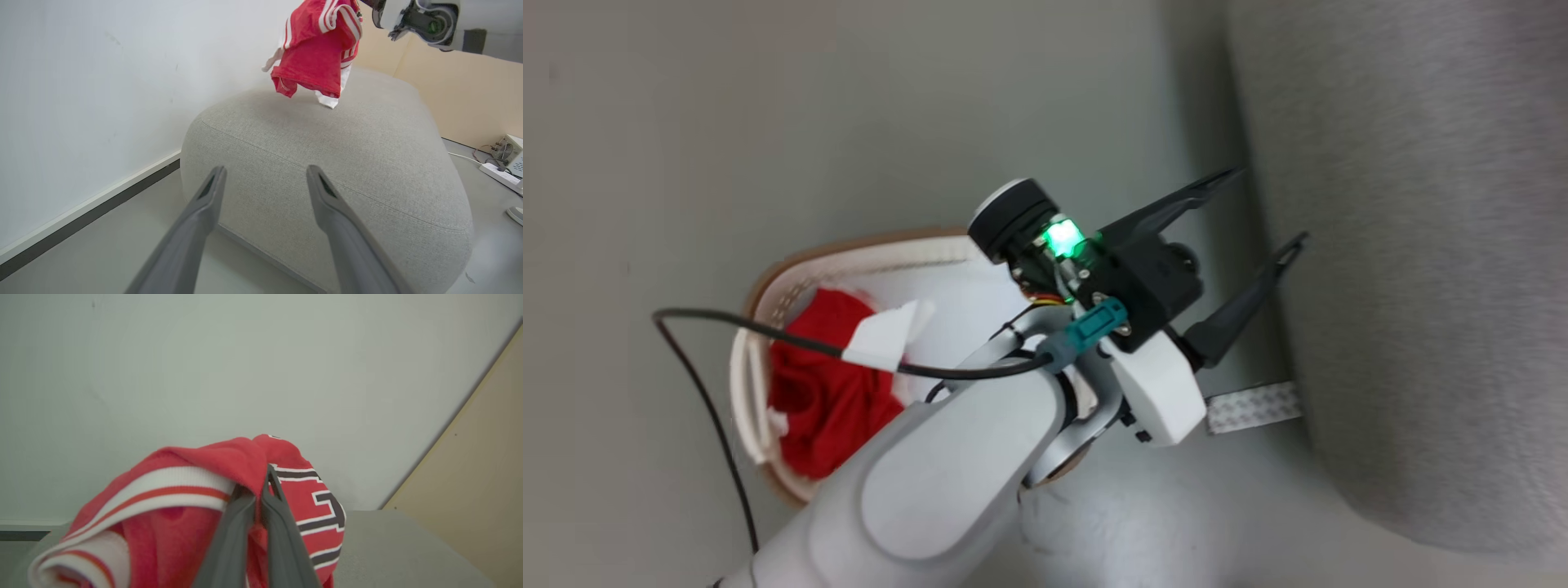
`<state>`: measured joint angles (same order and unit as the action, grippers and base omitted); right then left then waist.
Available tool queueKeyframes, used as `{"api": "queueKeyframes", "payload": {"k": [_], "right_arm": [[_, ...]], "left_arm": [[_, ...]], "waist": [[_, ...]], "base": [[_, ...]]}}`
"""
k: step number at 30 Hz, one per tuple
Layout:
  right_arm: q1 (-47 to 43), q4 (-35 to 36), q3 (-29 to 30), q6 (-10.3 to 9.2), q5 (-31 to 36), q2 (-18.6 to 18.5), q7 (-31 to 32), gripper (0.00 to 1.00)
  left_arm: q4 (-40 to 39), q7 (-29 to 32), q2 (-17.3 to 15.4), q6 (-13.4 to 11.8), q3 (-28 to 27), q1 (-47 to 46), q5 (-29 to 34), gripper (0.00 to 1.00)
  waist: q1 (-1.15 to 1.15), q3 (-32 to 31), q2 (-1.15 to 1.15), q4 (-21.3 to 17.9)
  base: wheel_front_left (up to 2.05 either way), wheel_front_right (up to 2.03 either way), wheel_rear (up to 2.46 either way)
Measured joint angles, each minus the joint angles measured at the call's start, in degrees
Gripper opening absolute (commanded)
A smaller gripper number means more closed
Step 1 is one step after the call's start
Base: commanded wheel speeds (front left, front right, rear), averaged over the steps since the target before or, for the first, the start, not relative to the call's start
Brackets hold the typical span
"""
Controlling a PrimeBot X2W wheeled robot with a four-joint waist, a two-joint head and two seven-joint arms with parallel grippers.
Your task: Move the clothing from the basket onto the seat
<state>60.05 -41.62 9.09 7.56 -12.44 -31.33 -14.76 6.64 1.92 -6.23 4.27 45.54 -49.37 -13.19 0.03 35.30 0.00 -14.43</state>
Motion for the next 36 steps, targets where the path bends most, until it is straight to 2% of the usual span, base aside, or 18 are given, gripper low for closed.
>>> {"api": "queueKeyframes", "payload": {"k": [1, 5, 7, 8, 9, 10, 15, 18, 28, 36], "right_arm": [[0.0, 0.0, 0.0, 0.0, 0.0, 0.0, 0.0, 0.0], [2.11, -7.11, 7.78, -0.01, 6.32, 0.23, -0.22, 0.0], [1.94, -9.93, 11.52, 0.0, 9.27, 1.61, -0.25, 0.0], [1.72, -10.4, 13.51, 0.0, 10.43, 2.8, -0.26, 0.09], [1.24, -10.4, 15.17, 0.0, 11.45, 3.89, -0.27, 0.49], [0.42, -10.32, 16.4, 0.0, 12.95, 5.04, -0.29, 1.0], [-4.2, -9.47, 20.47, 0.0, 17.49, 9.37, -0.29, 1.0], [-8.26, -6.66, 21.08, 0.0, 18.57, 12.14, -0.37, 1.0], [-23.72, 6.91, 11.31, 0.0, 15.77, 16.83, -0.38, 1.0], [-36.67, 19.48, 4.38, 0.0, 11.69, 19.38, -0.4, 1.0]], "left_arm": [[0.0, 0.0, 0.0, 0.0, 0.0, 0.0, 0.0, 1.0], [0.65, -0.6, 0.62, -0.47, 0.02, -1.18, 0.09, 1.0], [1.3, -1.49, 0.89, -0.9, -0.09, -1.22, 0.09, 1.0], [1.77, -2.01, 0.96, -1.16, -0.15, -1.2, 0.09, 1.0], [2.15, -2.24, 0.94, -1.3, -0.19, -1.09, 0.08, 1.0], [2.55, -2.63, 0.8, -1.33, -0.24, -0.78, 0.03, 1.0], [4.42, -3.9, -0.44, -2.0, -0.64, 2.04, -1.21, 1.0], [5.48, -4.75, -1.29, -2.67, -1.2, 4.38, -2.47, 1.0], [8.69, -10.26, -2.11, -5.88, -4.23, 13.62, -6.97, 1.0], [12.66, -14.67, -2.87, -9.96, -8.03, 21.46, -10.22, 1.0]], "waist": [[0.0, 0.0, 0.0, 0.0], [0.0, 2.66, 0.0, 2.96], [0.0, 3.56, 0.0, 4.3], [0.0, 3.83, 0.0, 4.9], [-0.01, 3.97, 0.0, 5.42], [0.0, 3.9, 0.0, 5.81], [-0.01, 1.0, 0.0, 6.06], [-0.02, -3.08, 0.0, 5.22], [-0.04, -15.93, 0.0, 3.73], [-0.05, -26.59, 0.0, 5.39]], "base": [[0.0, 0.0, 0.0], [0.0, 0.0, 0.0], [0.0, 0.0, 0.0], [0.0, 0.0, 0.0], [0.0, 0.0, 0.0], [0.0, 0.0, 0.0], [0.0, 0.0, 0.0], [0.0, 0.0, 0.0], [0.0, 0.0, 0.0], [0.0, 0.0, 0.0]]}}
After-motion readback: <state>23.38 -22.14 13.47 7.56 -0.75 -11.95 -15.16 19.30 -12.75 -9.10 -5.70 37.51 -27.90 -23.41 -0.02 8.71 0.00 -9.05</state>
